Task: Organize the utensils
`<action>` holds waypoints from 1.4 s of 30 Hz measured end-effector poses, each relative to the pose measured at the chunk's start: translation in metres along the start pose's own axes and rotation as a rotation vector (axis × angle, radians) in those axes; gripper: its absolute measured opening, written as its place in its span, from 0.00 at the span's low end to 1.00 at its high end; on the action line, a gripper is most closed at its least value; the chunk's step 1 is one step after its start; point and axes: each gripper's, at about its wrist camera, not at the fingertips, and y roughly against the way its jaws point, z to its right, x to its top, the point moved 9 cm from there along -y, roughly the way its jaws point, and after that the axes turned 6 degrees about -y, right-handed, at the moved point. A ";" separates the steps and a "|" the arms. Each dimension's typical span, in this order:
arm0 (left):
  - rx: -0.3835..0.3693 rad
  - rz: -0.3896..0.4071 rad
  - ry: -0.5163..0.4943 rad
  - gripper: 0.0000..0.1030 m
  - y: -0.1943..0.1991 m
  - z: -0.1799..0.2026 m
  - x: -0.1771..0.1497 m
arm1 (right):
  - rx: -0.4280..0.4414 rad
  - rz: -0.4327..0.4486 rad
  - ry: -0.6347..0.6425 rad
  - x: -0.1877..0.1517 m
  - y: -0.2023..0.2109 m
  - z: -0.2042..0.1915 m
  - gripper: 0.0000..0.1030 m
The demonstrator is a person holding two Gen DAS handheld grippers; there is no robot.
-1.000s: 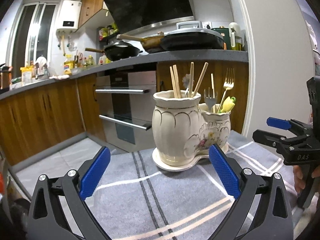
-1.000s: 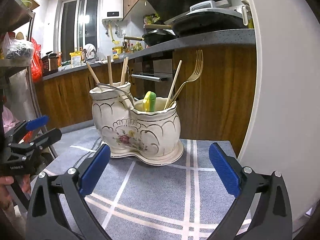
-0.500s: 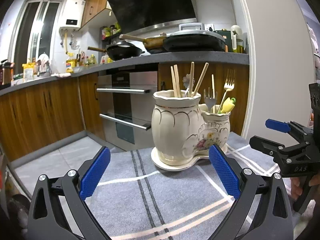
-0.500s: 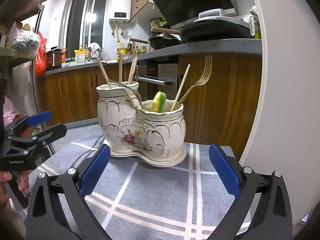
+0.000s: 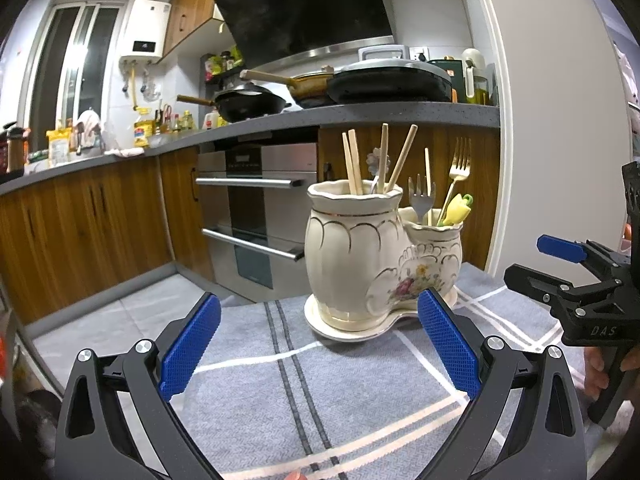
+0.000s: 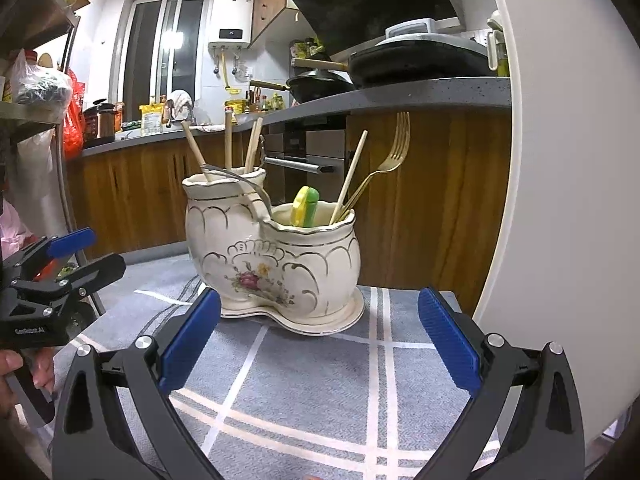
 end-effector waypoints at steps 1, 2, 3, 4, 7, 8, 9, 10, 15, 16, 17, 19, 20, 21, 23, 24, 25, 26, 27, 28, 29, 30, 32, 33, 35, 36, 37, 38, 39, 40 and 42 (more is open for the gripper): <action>-0.001 0.000 0.000 0.95 0.000 0.000 0.000 | -0.001 0.004 -0.001 0.000 0.001 0.000 0.95; -0.001 -0.001 0.000 0.95 0.000 0.000 0.000 | -0.003 0.007 -0.002 0.001 0.002 0.001 0.95; -0.001 0.000 0.001 0.95 0.000 0.000 0.000 | -0.006 0.008 -0.003 0.001 0.002 0.001 0.95; -0.001 0.000 0.001 0.95 0.000 -0.001 0.000 | -0.008 0.008 -0.003 0.001 0.002 0.000 0.95; -0.001 0.000 0.003 0.95 0.000 -0.001 0.000 | -0.010 0.002 -0.006 0.000 0.001 0.002 0.95; -0.001 0.000 0.001 0.95 0.000 -0.001 0.000 | -0.012 0.003 -0.007 0.001 0.002 0.002 0.95; 0.000 0.000 0.000 0.95 0.000 -0.001 0.000 | -0.013 0.004 -0.007 0.001 0.002 0.002 0.95; 0.003 -0.001 -0.001 0.95 0.001 -0.002 -0.001 | -0.014 0.004 -0.006 0.001 0.002 0.002 0.95; 0.005 -0.001 -0.001 0.95 0.000 -0.003 -0.002 | -0.020 -0.001 -0.008 0.000 0.001 0.003 0.95; 0.005 0.000 -0.001 0.95 0.000 -0.003 -0.002 | -0.023 -0.002 -0.009 0.000 0.002 0.003 0.95; 0.005 -0.001 -0.002 0.95 0.000 -0.003 -0.002 | -0.025 -0.003 -0.009 0.000 0.001 0.003 0.95; 0.007 -0.001 -0.005 0.95 0.000 -0.003 -0.002 | -0.029 -0.004 -0.012 0.000 0.002 0.004 0.95; 0.008 -0.001 -0.005 0.95 0.000 -0.003 -0.002 | -0.030 -0.003 -0.013 0.001 0.002 0.005 0.95; 0.012 -0.002 -0.006 0.95 0.000 -0.004 -0.002 | -0.031 -0.003 -0.013 0.001 0.002 0.005 0.95; 0.016 -0.002 -0.005 0.95 0.000 -0.006 -0.003 | -0.030 -0.005 -0.012 0.000 0.001 0.005 0.95; 0.017 -0.002 -0.004 0.95 0.000 -0.006 -0.003 | -0.030 -0.008 -0.013 0.000 0.001 0.006 0.95; 0.016 -0.002 -0.003 0.95 0.000 -0.006 -0.003 | -0.031 -0.010 -0.014 0.000 0.001 0.006 0.95; 0.017 -0.002 0.000 0.95 0.000 -0.007 -0.003 | -0.032 -0.011 -0.015 0.000 0.001 0.006 0.95; 0.018 -0.002 0.001 0.95 0.001 -0.008 -0.003 | -0.034 -0.009 -0.015 0.000 0.002 0.006 0.95; 0.019 -0.002 0.001 0.95 0.002 -0.008 -0.004 | -0.035 -0.007 -0.015 0.001 0.002 0.006 0.95; 0.021 -0.003 0.000 0.95 0.002 -0.008 -0.004 | -0.037 -0.004 -0.015 0.001 0.003 0.007 0.95; 0.022 -0.004 -0.001 0.95 0.002 -0.009 -0.004 | -0.040 -0.002 -0.017 0.001 0.004 0.007 0.95; 0.025 -0.004 0.000 0.95 0.002 -0.010 -0.005 | -0.042 -0.002 -0.018 0.001 0.004 0.007 0.95; 0.026 -0.004 0.002 0.95 0.003 -0.011 -0.005 | -0.042 -0.003 -0.018 0.001 0.004 0.007 0.95; 0.029 -0.005 0.004 0.95 0.003 -0.012 -0.005 | -0.044 -0.007 -0.018 0.001 0.004 0.008 0.95; 0.030 -0.005 0.004 0.95 0.002 -0.010 -0.004 | -0.044 -0.009 -0.019 0.000 0.004 0.008 0.95; 0.030 -0.006 0.004 0.95 0.002 -0.011 -0.004 | -0.046 -0.009 -0.020 0.000 0.004 0.008 0.95; 0.030 -0.006 0.004 0.95 0.002 -0.011 -0.004 | -0.048 -0.008 -0.021 0.000 0.004 0.008 0.95; 0.031 -0.006 0.004 0.95 0.002 -0.011 -0.004 | -0.050 -0.006 -0.021 0.001 0.005 0.008 0.95; 0.034 -0.007 0.005 0.95 0.002 -0.012 -0.004 | -0.051 -0.005 -0.021 0.001 0.005 0.008 0.95; 0.039 -0.008 0.005 0.95 0.002 -0.012 -0.004 | -0.052 -0.005 -0.023 0.001 0.005 0.008 0.95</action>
